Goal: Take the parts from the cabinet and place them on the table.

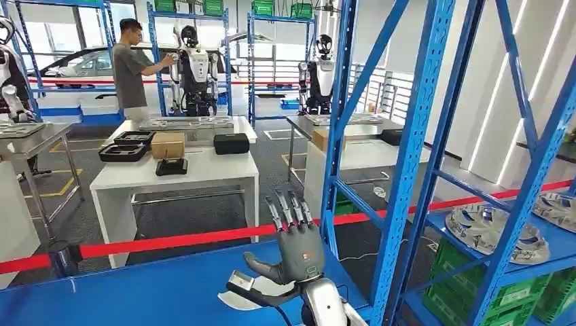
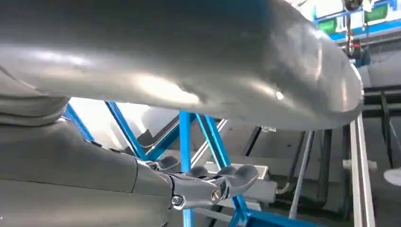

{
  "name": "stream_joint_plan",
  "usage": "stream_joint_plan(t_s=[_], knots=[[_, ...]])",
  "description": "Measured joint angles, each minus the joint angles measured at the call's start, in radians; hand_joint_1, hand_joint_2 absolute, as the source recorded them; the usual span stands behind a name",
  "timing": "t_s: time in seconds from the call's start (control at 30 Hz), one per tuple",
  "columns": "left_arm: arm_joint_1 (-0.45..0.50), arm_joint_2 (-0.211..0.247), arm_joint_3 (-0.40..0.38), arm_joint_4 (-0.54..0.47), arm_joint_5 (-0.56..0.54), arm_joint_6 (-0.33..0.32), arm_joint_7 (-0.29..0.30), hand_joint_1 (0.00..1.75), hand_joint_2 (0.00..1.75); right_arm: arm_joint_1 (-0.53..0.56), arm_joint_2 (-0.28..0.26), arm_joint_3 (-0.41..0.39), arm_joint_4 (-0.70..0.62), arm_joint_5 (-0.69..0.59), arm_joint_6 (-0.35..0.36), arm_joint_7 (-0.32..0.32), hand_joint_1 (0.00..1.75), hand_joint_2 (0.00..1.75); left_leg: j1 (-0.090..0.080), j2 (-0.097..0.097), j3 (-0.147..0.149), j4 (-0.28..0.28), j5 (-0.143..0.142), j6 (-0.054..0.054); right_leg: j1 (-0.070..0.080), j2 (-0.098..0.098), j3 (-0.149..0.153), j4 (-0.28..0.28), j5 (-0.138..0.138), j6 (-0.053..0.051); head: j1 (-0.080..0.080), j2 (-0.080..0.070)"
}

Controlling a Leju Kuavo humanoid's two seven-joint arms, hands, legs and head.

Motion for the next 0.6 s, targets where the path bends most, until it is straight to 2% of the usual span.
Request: stream_joint_plan(t_s=[0.03,0.07,0.1,0.13,0.17,0.2,0.23,0.27,0.3,0.33,0.37,0.4,0.43,0.47,0.5,0.53,0.57,0.6], knots=[[0.002,0.000,0.001,0.000,0.000,0.000,0.000,0.00,0.00,0.004,0.000,0.000,0.003,0.000,0.000,0.000,0.00,0.00,-0.001,-0.001,0.007,0.000,-0.007,0.000,0.000,0.000,-0.040,0.043,-0.020,-0.001,0.001,0.000],[0.003,0.000,0.002,0.000,0.000,0.000,0.000,0.00,0.00,0.007,0.000,0.000,0.004,0.000,0.000,0.000,0.00,0.00,-0.003,-0.002,0.015,0.000,-0.014,-0.001,0.000,0.000,-0.059,0.043,-0.011,-0.004,0.002,0.000],[0.003,0.000,0.002,0.000,0.000,0.000,0.000,0.00,0.00,0.008,0.000,0.000,0.005,0.000,0.000,0.000,0.00,0.00,-0.004,-0.003,0.026,0.000,-0.022,-0.001,0.001,0.000,-0.056,0.003,0.024,-0.008,0.001,0.000],[0.003,-0.001,0.002,0.000,0.000,0.000,0.000,0.00,0.00,0.007,0.000,0.000,0.006,0.000,0.000,-0.001,0.00,0.00,-0.007,-0.004,0.038,0.000,-0.031,-0.002,0.004,0.000,-0.032,-0.075,0.082,-0.016,0.003,0.000],[0.002,-0.001,0.002,0.000,0.000,0.000,0.000,0.00,0.00,0.006,0.000,0.000,0.007,0.000,0.001,-0.001,0.00,0.00,-0.009,-0.004,0.052,-0.002,-0.038,-0.002,0.010,0.000,0.001,-0.166,0.143,-0.029,0.003,0.000],[0.003,-0.005,0.002,0.001,0.000,0.000,0.000,0.00,0.00,0.004,0.000,0.000,0.008,0.000,0.002,-0.001,0.00,0.00,-0.007,-0.004,0.050,-0.005,-0.047,-0.003,0.017,-0.002,0.030,-0.255,0.200,-0.045,0.003,0.000],[0.001,-0.007,0.003,0.001,0.000,0.000,0.001,0.00,0.00,0.004,0.000,0.000,0.010,0.000,0.003,-0.001,0.00,0.00,-0.010,-0.007,0.068,-0.005,-0.052,-0.011,0.025,-0.001,0.029,-0.241,0.152,-0.046,-0.006,0.000],[-0.001,-0.006,0.004,0.000,0.000,0.000,0.002,0.00,0.00,0.001,0.002,0.000,0.011,0.001,0.006,-0.003,0.00,0.00,-0.007,-0.007,0.068,-0.009,-0.058,-0.020,0.027,0.004,0.043,-0.258,0.145,-0.049,0.003,0.000],[-0.001,-0.007,0.005,0.000,0.000,0.000,0.003,0.00,0.00,-0.001,0.004,0.000,0.011,0.001,0.005,-0.004,0.00,0.00,-0.008,-0.006,0.083,-0.005,-0.053,-0.024,0.028,0.004,0.049,-0.270,0.160,-0.052,0.000,0.000],[0.000,-0.008,0.007,0.000,0.001,0.000,0.003,0.00,0.00,-0.003,0.004,0.000,0.012,0.000,0.006,-0.003,0.00,0.00,-0.008,-0.006,0.086,0.000,-0.044,-0.035,0.026,0.004,0.051,-0.275,0.164,-0.059,0.000,0.000],[-0.002,-0.005,0.010,0.000,0.001,0.000,0.003,0.00,0.00,-0.005,0.008,0.000,0.013,0.000,0.006,-0.003,0.00,0.00,-0.010,-0.006,0.087,0.005,-0.050,-0.039,0.019,0.004,0.076,-0.280,0.171,-0.061,0.000,0.000],[-0.002,-0.006,0.011,0.000,0.001,0.000,0.002,0.00,0.00,-0.007,0.010,0.000,0.013,0.000,0.007,-0.004,0.00,0.00,-0.008,-0.004,0.076,0.036,-0.054,-0.040,0.015,0.001,0.090,-0.286,0.169,-0.065,-0.001,0.000],[-0.004,-0.007,0.011,0.000,0.001,0.000,0.003,0.00,0.00,-0.012,0.015,0.000,0.013,0.000,0.008,-0.005,0.00,0.00,-0.008,-0.002,0.045,0.089,-0.060,-0.042,0.014,0.002,0.094,-0.287,0.166,-0.070,-0.004,0.000],[-0.005,-0.006,0.011,0.000,0.001,0.000,0.003,0.00,0.00,-0.013,0.018,0.000,0.013,0.000,0.015,-0.006,0.00,0.00,-0.007,-0.002,-0.001,0.160,-0.081,-0.048,0.014,0.002,0.098,-0.287,0.163,-0.073,-0.007,0.000],[-0.005,-0.004,0.011,0.000,0.001,0.002,0.004,0.00,0.00,-0.012,0.021,0.000,0.016,0.000,0.020,-0.008,0.00,0.00,-0.006,-0.001,-0.052,0.230,-0.123,-0.052,0.014,0.002,0.100,-0.287,0.158,-0.074,-0.005,0.000],[-0.003,-0.003,0.013,0.000,0.001,0.004,0.004,0.00,0.00,-0.010,0.022,0.000,0.021,-0.002,0.022,-0.012,0.00,0.00,-0.006,-0.001,-0.089,0.275,-0.156,-0.055,0.014,0.002,0.104,-0.286,0.153,-0.074,-0.007,0.000],[-0.001,-0.003,0.014,0.000,0.005,0.007,0.003,0.00,0.00,-0.007,0.023,0.000,0.025,-0.003,0.022,-0.016,0.00,0.00,-0.005,-0.001,-0.112,0.285,-0.163,-0.057,0.012,0.004,0.108,-0.285,0.148,-0.072,-0.006,0.000],[0.000,-0.003,0.015,0.000,0.006,0.008,0.002,0.00,0.00,-0.006,0.023,0.000,0.029,-0.006,0.022,-0.018,0.00,0.00,-0.004,0.000,-0.114,0.256,-0.136,-0.058,0.011,0.004,0.114,-0.284,0.142,-0.069,-0.007,0.000]])
